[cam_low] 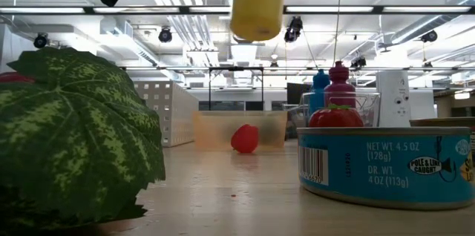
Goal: Pick & Place Food Item
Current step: Put the yellow tumbler into the transparent bin
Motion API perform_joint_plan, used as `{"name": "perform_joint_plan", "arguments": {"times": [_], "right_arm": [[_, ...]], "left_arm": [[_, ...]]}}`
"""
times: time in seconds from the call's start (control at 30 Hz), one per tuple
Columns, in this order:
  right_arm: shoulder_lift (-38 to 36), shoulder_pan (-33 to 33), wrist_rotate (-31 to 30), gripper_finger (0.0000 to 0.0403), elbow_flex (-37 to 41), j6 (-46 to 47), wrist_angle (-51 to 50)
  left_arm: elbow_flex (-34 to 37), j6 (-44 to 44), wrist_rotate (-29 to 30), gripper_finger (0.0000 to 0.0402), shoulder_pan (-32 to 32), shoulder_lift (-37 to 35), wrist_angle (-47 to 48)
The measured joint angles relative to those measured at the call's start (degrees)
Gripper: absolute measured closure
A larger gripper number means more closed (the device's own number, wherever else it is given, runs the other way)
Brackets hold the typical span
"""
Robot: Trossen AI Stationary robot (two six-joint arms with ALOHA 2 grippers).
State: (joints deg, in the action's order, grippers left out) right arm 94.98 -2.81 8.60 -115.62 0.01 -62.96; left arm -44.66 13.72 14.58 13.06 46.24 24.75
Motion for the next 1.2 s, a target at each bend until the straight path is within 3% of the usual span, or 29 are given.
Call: {"name": "perform_joint_plan", "arguments": {"times": [0.27, 0.53, 0.87, 1.2], "right_arm": [[0.0, 9.47, -1.33, 0.035, -7.64, 2.33, -6.0], [0.02, 22.3, -1.29, 0.035, -9.81, -1.92, -10.66], [0.02, 38.28, -1.25, 0.035, -5.34, -3.48, -5.37], [0.04, 43.83, -0.89, 0.035, 3.71, -4.55, -2.24]], "left_arm": [[0.0, 0.02, -0.01, 0.0189, 0.0, 0.0, 0.0], [0.0, 0.04, 0.0, 0.0202, 0.01, 0.0, 0.0], [0.0, 0.13, 0.01, 0.0216, 0.01, 0.0, 0.0], [0.0, 0.22, 0.01, 0.0219, -0.01, 0.0, -0.02]]}}
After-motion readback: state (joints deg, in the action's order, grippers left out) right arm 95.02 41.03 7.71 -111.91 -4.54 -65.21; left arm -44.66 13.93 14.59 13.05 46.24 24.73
